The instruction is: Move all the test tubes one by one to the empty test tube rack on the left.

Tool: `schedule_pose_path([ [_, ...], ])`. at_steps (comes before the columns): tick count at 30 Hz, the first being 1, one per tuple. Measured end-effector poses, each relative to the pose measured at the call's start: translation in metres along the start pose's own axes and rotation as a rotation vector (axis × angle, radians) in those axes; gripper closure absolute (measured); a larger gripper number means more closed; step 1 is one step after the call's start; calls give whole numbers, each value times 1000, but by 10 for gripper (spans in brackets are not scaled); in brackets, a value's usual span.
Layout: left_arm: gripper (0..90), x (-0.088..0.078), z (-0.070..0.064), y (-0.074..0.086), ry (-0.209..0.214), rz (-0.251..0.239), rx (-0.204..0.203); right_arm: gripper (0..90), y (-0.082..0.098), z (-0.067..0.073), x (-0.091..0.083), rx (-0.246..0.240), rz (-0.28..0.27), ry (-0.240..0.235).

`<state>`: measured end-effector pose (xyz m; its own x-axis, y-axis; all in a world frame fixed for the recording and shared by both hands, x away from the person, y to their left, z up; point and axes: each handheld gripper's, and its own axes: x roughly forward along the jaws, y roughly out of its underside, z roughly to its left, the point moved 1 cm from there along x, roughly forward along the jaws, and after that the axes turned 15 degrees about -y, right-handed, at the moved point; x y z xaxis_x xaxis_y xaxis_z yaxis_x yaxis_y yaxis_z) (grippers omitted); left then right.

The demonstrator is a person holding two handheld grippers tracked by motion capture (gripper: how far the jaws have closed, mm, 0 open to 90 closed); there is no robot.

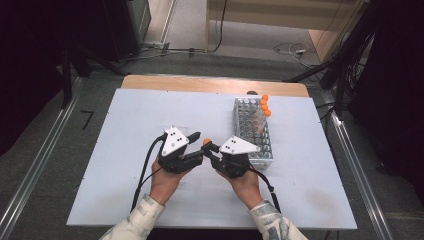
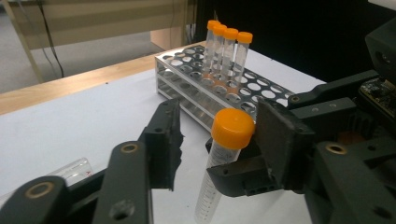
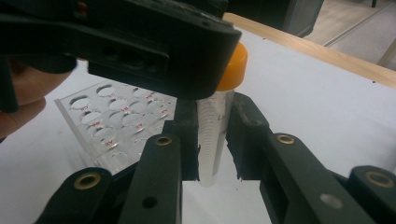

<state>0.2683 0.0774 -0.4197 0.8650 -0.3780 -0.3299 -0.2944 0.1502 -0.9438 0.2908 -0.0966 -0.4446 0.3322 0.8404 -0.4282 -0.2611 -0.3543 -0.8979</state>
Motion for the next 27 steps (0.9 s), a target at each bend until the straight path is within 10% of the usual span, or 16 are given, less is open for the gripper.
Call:
schedule_pose_path([
  [21, 703, 1, -7, 1, -8, 4, 66, 704, -1, 3, -1, 9, 1, -16],
  [27, 703, -2, 1, -6, -22, -10, 46, 417, -2, 0, -8, 56, 3, -31],
])
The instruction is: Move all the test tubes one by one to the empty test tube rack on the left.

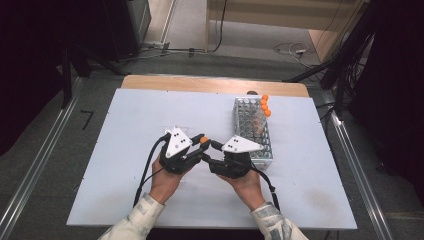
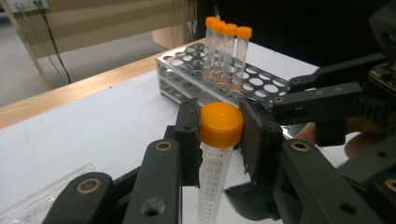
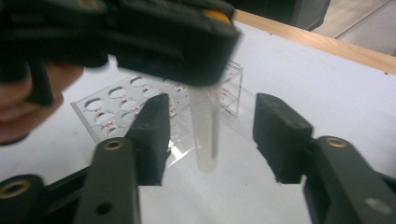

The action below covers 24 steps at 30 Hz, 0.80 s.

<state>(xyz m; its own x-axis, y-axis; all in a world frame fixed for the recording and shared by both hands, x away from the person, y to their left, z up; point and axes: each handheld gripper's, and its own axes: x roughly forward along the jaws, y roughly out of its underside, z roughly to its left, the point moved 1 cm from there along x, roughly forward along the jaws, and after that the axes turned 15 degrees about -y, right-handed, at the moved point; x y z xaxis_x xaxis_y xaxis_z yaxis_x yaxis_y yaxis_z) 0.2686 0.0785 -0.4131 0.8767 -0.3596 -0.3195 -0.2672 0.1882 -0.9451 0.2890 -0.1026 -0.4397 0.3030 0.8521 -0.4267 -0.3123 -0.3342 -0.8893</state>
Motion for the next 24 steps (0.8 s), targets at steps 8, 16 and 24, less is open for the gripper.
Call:
schedule_pose_path([
  [8, 703, -5, 18, -9, -36, -8, -41, 319, 3, -5, -13, 34, -5, 30],
  [16, 703, -14, 36, -17, -70, -36, -66, 255, 8, -11, -19, 62, -1, 47],
  [24, 703, -22, 62, -19, -141, -53, -106, 251, 10, -13, -24, 63, -4, 51],
])
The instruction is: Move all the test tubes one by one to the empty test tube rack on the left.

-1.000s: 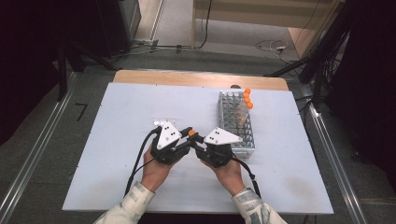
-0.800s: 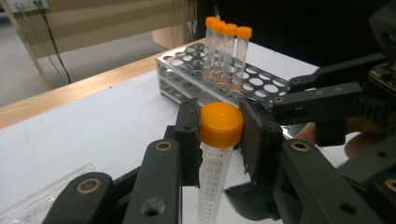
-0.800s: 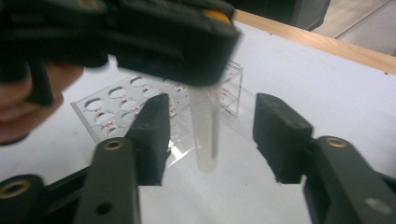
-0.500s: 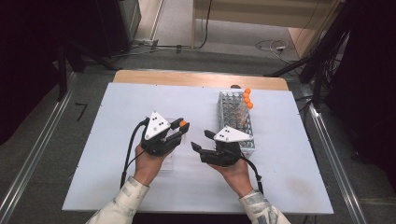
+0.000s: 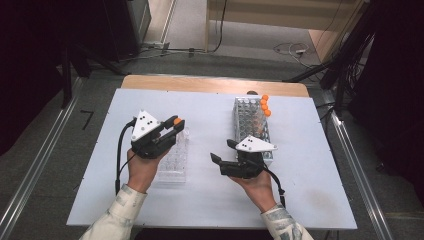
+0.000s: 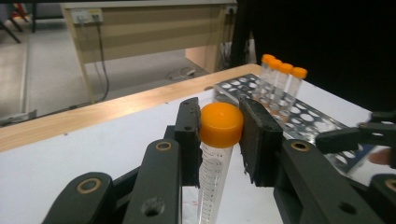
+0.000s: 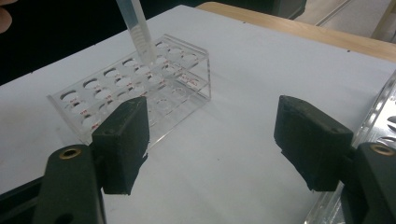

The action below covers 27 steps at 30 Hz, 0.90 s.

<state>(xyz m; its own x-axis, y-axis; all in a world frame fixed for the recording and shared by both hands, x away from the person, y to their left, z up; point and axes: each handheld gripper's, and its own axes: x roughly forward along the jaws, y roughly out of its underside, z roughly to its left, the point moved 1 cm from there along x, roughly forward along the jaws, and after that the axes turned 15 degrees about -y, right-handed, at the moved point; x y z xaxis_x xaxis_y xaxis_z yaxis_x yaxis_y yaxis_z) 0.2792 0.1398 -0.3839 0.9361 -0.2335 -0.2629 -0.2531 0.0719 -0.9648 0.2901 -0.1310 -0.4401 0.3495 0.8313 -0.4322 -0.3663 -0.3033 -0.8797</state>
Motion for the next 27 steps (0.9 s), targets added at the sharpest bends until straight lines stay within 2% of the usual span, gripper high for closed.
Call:
schedule_pose_path([
  [7, 703, 14, 24, -2, -81, 13, -26, 256, 0, -1, 0, -2, 1, 9],
  [11, 703, 25, 33, 2, -118, 33, -18, 257, 0, -1, -1, -2, -2, 10],
  [16, 703, 32, 41, 5, -118, 33, -36, 260, 1, -4, -4, 1, -1, 16],
  [21, 703, 37, 41, 10, -116, 52, -29, 262, 1, -5, -6, 6, -6, 17],
  [27, 701, 45, 40, 30, -108, 93, -15, 267, 2, -6, -6, 1, -5, 16],
])
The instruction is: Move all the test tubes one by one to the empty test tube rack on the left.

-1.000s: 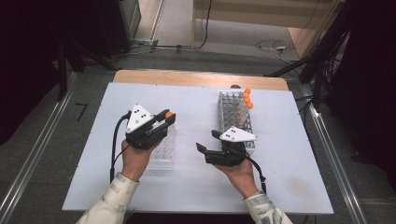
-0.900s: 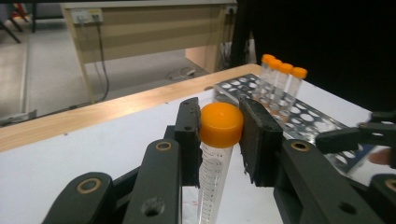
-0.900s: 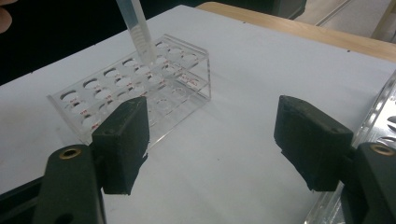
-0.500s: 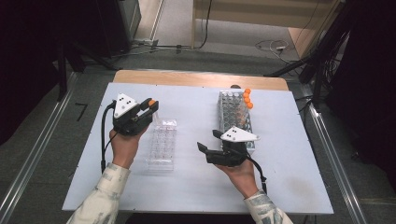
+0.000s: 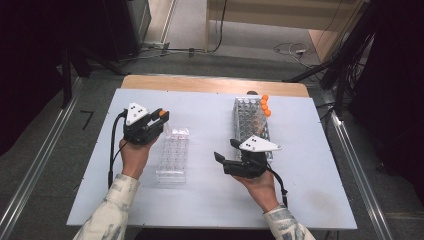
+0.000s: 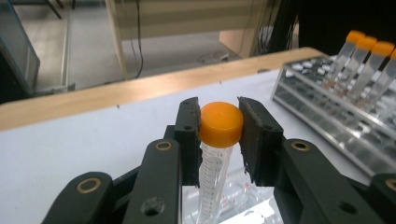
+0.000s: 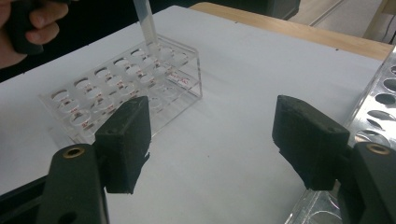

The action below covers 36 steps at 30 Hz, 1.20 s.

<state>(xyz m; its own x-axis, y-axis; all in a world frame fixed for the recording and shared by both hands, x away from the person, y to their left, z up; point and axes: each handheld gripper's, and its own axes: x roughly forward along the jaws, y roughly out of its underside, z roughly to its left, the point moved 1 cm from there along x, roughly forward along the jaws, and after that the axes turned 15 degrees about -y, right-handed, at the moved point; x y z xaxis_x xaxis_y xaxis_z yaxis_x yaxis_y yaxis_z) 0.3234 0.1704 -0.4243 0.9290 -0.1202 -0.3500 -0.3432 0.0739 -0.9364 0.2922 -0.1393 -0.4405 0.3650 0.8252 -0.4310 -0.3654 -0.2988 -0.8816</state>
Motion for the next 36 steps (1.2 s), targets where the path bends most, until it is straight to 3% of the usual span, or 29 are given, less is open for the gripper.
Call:
schedule_pose_path([
  [5, 700, 4, -1, 13, 1, 17, 4, 268, 0, -1, -1, 3, -1, 4],
  [10, 699, 5, -5, 15, -9, 20, 26, 269, 0, -1, 0, 4, -1, 3],
  [24, 684, 8, -5, 20, -10, 41, 20, 271, 0, -1, -1, 5, -2, 3],
  [32, 557, 6, -4, 18, -1, 40, 3, 271, 0, -2, -2, 3, -6, 7],
  [36, 405, 2, -3, 17, -20, 39, -6, 271, -1, -4, -5, 6, -11, 12],
])
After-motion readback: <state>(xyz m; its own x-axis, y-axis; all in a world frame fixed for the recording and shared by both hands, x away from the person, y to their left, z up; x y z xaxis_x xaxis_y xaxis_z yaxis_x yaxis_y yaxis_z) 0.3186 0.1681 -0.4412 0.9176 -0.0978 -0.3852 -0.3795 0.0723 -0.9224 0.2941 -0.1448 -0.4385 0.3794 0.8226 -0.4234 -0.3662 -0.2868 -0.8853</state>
